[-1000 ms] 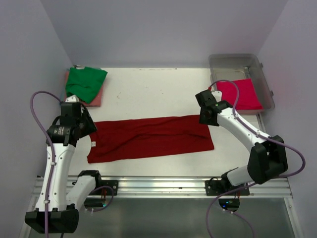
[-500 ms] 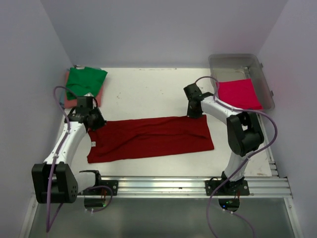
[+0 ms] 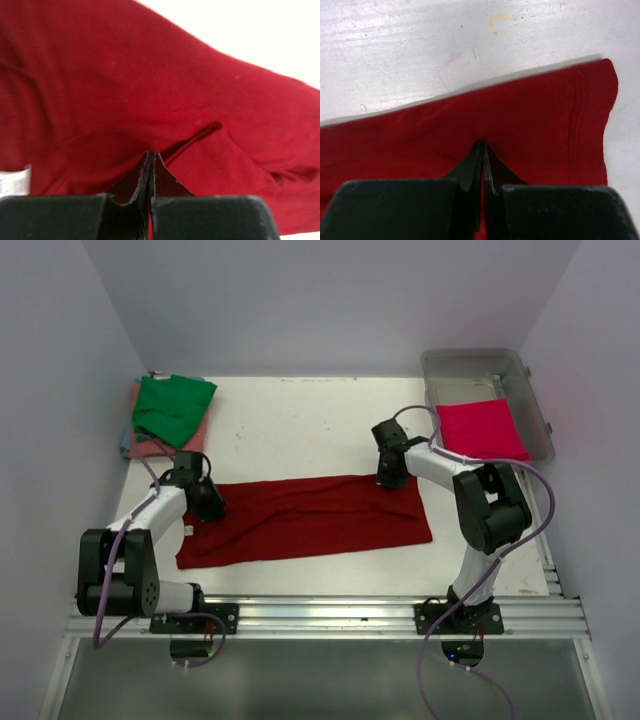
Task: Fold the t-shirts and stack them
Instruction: Fold the tshirt
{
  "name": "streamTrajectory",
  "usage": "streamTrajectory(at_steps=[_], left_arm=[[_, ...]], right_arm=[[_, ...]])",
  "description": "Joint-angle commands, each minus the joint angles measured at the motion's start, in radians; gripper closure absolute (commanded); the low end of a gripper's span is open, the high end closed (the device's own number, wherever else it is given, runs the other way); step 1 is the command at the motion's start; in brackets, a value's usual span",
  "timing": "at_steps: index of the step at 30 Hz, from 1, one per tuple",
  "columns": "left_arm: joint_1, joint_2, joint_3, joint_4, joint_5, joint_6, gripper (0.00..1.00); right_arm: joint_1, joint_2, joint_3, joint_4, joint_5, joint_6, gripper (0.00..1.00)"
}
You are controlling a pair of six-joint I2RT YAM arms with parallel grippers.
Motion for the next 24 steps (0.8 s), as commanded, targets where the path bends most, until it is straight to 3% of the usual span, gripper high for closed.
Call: streamTrajectory(at_steps=[1, 13, 19, 24], left_arm=[[-0.035, 0.089, -0.009, 0.116, 0.019, -0.05, 1.0], [-0.048, 0.356, 0.15, 0.153, -0.057, -0.103, 1.0], [-0.049, 0.443, 0.283, 0.149, -0.117, -0.148, 1.0], [-0.051, 0.563, 0.429, 0.133, -0.087, -0.148, 1.0]], right_arm=[[0.004, -0.029, -0.033, 0.032, -0.007, 0.01, 1.0], [0.004, 0.02, -0.104, 0.04, -0.006, 0.027, 1.0], [0.005, 0.019, -0.077, -0.081, 0.137, 0.053, 1.0], [0.005, 0.006, -0.069, -0.138, 0.251, 0.088, 1.0]])
